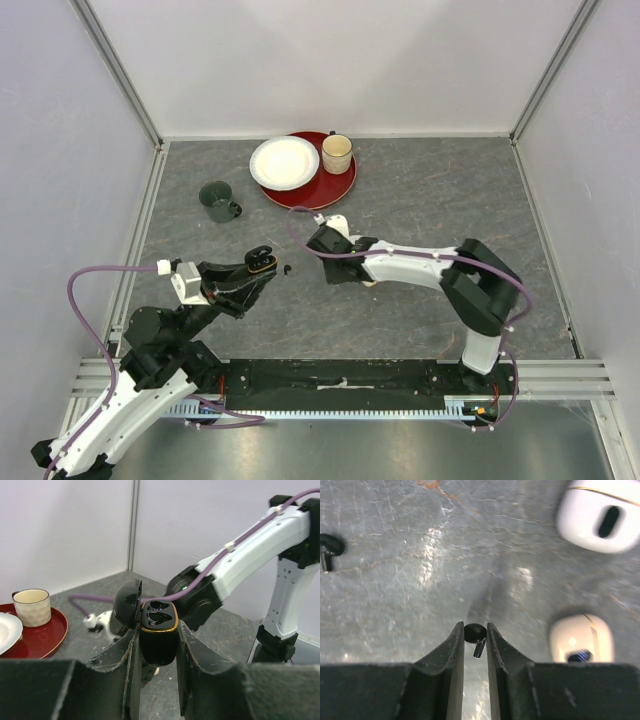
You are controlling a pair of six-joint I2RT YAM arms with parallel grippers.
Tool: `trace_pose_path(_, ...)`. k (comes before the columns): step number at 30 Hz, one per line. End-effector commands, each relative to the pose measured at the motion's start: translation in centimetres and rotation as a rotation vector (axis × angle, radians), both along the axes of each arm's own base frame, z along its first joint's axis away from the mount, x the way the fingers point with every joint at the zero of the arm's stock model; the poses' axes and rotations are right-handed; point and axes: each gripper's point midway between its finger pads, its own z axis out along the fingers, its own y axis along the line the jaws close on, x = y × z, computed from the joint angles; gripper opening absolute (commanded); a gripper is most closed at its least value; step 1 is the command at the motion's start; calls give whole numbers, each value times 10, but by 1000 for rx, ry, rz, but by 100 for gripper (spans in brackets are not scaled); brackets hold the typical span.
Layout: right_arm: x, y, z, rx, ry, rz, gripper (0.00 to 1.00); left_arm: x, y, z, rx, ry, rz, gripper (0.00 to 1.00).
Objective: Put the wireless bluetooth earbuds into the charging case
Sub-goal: Pick up the earbud from the center of the board, then place the earbud in the charging case.
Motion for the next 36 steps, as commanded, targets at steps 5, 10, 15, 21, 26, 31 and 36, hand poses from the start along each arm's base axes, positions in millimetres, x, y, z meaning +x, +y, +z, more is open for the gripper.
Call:
trace_pose_path(5,16,-13,159,317,-393,-88,13,5,2,8,-58,11,18,2)
trace_pose_path(10,3,-12,241,499,-561,-61,10,5,-5,4,-42,12,-8,2)
trace_pose_path(15,-22,0,309,660,-709,23,8,4,-13,2,-28,6,-42,2)
trace_pose_path(21,-46,8,351,775,-772,95,5,4,-19,-4,-18,14,-68,2)
trace_pose_path(26,-67,22,364,824,-802,173,3,5,-22,-5,-22,11,-77,2)
trace_pose_path(31,-82,30,367,827,-834,221,2,7,-25,-6,-17,13,-80,2)
trace_pose_path(36,-92,43,368,843,-841,270,1,8,-27,-6,-11,15,-85,2)
